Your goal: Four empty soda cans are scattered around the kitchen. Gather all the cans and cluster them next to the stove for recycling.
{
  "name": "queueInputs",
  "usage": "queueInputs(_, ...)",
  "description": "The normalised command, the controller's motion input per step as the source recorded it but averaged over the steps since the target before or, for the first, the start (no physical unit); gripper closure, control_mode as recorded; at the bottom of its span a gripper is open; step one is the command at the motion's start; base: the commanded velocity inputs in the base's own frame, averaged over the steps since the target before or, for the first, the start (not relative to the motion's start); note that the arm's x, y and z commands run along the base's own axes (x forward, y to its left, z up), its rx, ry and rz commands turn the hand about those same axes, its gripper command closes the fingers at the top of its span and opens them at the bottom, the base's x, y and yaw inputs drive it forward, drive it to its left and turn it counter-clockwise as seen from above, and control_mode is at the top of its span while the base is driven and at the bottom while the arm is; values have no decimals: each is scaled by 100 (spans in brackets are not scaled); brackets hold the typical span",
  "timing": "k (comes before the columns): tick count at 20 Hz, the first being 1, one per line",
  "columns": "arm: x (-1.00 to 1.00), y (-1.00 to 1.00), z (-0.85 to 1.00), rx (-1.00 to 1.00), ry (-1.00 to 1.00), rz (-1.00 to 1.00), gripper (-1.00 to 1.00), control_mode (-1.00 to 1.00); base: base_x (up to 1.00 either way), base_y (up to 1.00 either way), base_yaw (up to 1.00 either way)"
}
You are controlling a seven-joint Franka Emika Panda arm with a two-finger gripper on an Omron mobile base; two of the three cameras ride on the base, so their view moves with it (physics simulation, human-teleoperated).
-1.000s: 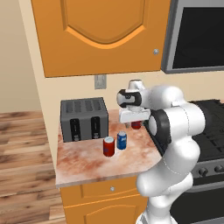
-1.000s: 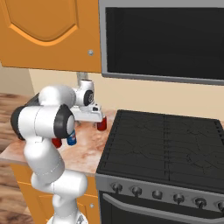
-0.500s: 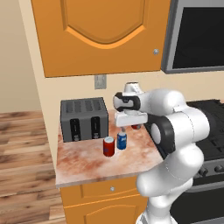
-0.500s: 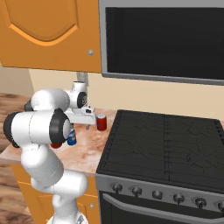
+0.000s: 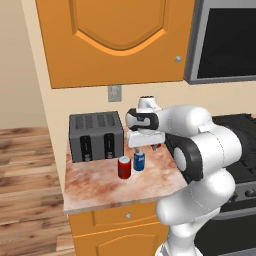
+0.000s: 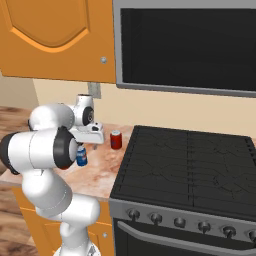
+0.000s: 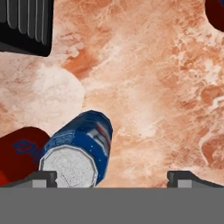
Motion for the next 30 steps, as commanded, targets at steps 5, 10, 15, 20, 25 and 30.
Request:
queueInputs(5, 0, 18, 0, 0, 0, 0, -100, -100, 0, 0, 0)
queueInputs(10, 0, 15, 0, 0, 0, 0, -100, -100, 0, 0, 0)
queueInputs(15, 1, 8, 0, 0, 0, 0, -100, -100, 0, 0, 0)
queueInputs(20, 0, 1, 0, 0, 0, 0, -100, -100, 0, 0, 0)
queueInputs(25, 0, 2, 0, 0, 0, 0, -100, -100, 0, 0, 0)
queueInputs(30, 0, 3, -1, 0, 0, 0, -100, -100, 0, 0, 0)
